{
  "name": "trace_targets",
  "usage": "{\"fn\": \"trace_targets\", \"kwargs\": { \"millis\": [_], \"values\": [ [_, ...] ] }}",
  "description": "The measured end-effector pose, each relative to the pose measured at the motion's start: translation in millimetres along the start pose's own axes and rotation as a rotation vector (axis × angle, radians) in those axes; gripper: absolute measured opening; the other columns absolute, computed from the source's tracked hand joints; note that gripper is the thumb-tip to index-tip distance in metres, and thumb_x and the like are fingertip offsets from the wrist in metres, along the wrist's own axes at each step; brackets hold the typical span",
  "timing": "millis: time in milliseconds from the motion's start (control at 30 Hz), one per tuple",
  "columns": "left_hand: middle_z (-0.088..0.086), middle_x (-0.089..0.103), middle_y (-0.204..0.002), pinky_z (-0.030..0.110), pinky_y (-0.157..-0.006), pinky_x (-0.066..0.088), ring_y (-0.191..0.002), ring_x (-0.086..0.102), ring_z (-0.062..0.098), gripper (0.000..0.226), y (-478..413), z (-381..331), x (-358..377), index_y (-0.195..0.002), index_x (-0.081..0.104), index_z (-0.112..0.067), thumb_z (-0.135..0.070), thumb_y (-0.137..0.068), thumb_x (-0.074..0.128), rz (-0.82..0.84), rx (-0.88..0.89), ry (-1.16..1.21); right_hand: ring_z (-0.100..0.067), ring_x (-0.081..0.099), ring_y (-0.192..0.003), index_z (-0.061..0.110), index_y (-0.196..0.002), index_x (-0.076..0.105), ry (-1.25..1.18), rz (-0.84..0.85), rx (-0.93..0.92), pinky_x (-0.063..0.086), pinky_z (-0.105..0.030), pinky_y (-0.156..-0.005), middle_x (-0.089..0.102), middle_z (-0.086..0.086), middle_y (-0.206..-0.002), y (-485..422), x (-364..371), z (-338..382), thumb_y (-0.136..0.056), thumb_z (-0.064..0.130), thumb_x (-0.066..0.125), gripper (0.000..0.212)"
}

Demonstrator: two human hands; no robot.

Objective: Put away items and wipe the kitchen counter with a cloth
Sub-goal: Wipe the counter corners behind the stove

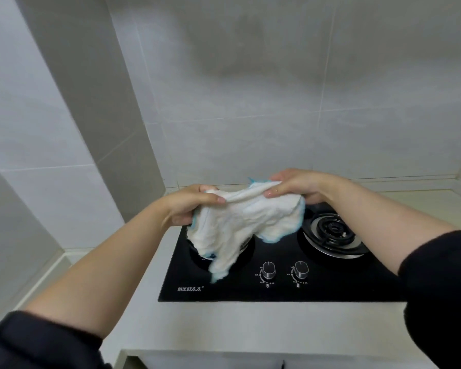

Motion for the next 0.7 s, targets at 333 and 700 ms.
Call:
{"fn": "trace_targets", "kwargs": {
  "millis": [333,700],
  "values": [
    [0.013,0.066,-0.104,0.037,-0.087,0.051,-0.095,0.063,0.026,0.016,-40.6,-16.6,39.5,-0.103,0.061,-0.006,-0.016,-0.093,0.054,-0.303,0.08,0.599,-0.034,0.054,-0.117,0.005,-0.121,0.058,-1.113,-0.057,0.118,0.006,-0.057,-0.113,0.062,-0.02,-0.124,-29.7,61.5,-112.7,-0.085,0.065,0.034,0.074],
    [0.007,0.064,-0.087,0.031,-0.066,0.052,-0.077,0.062,0.019,0.004,-31.3,29.7,-32.9,-0.092,0.06,-0.006,-0.01,-0.092,0.058,-0.718,0.024,0.59,-0.02,0.062,-0.08,-0.002,-0.118,0.055,-0.556,-0.442,0.017,0.05,-0.038,-0.082,0.064,-0.011,-0.093,-25.9,39.8,-64.5,-0.095,-0.004,0.045,0.025]
  ]
}}
Point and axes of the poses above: each hand's wrist, its own y-axis away from the middle knuckle, its own x-axis out of the palm, z = x × y, the point moved 1 cm from there along -y, towards the middle knuckle
